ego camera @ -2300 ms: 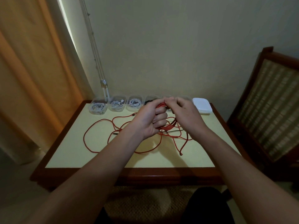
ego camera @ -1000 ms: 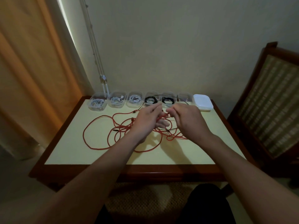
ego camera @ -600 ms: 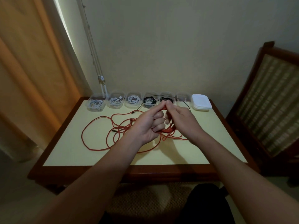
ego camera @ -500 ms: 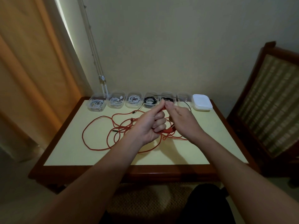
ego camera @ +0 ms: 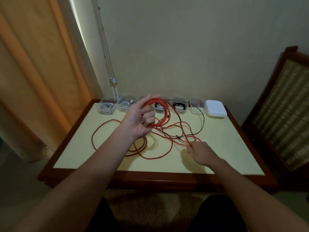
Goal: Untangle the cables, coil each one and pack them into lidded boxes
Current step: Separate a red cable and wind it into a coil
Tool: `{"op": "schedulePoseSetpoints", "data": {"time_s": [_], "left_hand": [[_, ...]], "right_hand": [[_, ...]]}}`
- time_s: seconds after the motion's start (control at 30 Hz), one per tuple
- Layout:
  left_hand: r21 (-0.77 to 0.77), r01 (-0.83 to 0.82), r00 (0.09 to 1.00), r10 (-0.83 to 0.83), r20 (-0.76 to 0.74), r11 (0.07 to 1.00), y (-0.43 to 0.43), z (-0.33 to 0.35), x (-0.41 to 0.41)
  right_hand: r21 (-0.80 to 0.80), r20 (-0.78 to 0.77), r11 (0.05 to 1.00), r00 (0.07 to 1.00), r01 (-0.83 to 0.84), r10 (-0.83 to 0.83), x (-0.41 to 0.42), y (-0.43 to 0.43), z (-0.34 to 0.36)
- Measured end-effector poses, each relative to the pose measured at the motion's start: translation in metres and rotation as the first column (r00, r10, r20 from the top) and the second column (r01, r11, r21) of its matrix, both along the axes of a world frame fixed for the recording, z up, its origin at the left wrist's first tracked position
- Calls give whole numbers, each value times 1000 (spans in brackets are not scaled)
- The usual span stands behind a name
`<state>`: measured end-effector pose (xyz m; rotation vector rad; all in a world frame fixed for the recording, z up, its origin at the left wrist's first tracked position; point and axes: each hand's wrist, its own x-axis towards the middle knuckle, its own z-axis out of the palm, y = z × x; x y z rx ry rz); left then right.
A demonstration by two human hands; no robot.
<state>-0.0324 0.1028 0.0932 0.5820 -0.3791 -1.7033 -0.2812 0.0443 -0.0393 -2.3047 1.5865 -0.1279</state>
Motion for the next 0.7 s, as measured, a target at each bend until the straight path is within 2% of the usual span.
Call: {"op": "schedulePoseSetpoints", "data": {"time_s": [0.07, 0.1, 0.13, 0.2, 0.3, 0.37, 0.43, 0.53, 0.63, 0.7], "left_hand": [[18, -12, 1000, 12, -6, 1000, 2, -2, 3], [27, -21, 1000, 21, 0, 999, 3, -2, 4], [34, -27, 1000, 27, 9, 999, 5, -1, 5], [55, -36, 999, 36, 6, 998, 8, 0, 7], [127, -66, 996, 73, -51, 990, 11, 1, 13], [129, -86, 993, 96, -70, 988, 12, 6, 15], [110, -84, 993, 92, -71, 990, 14, 12, 14], [81, -72, 991, 80, -107, 994, 18, 22, 12], [61, -88, 986, 95, -135, 994, 25, 31, 10], [54, -127, 981, 133, -144, 990, 32, 37, 8]], "right_hand": [[231, -56, 970, 997, 68, -57, -1, -1, -11], [310, -34, 945, 995, 102, -96, -1, 0, -11], [350, 30, 927, 988, 132, -152, 0, -1, -8], [359, 256, 917, 927, 172, -274, 2, -6, 7], [226, 583, 952, 755, 206, -301, 1, -21, 58], [76, 708, 966, 669, 248, -227, 0, -27, 106], [-172, 702, 933, 704, 316, -109, -3, -27, 155], [-481, 652, 795, 757, 368, 43, -14, -17, 216], [-579, 584, 732, 809, 358, 66, -30, -9, 241], [-560, 491, 779, 871, 284, 35, -36, -2, 239]]}}
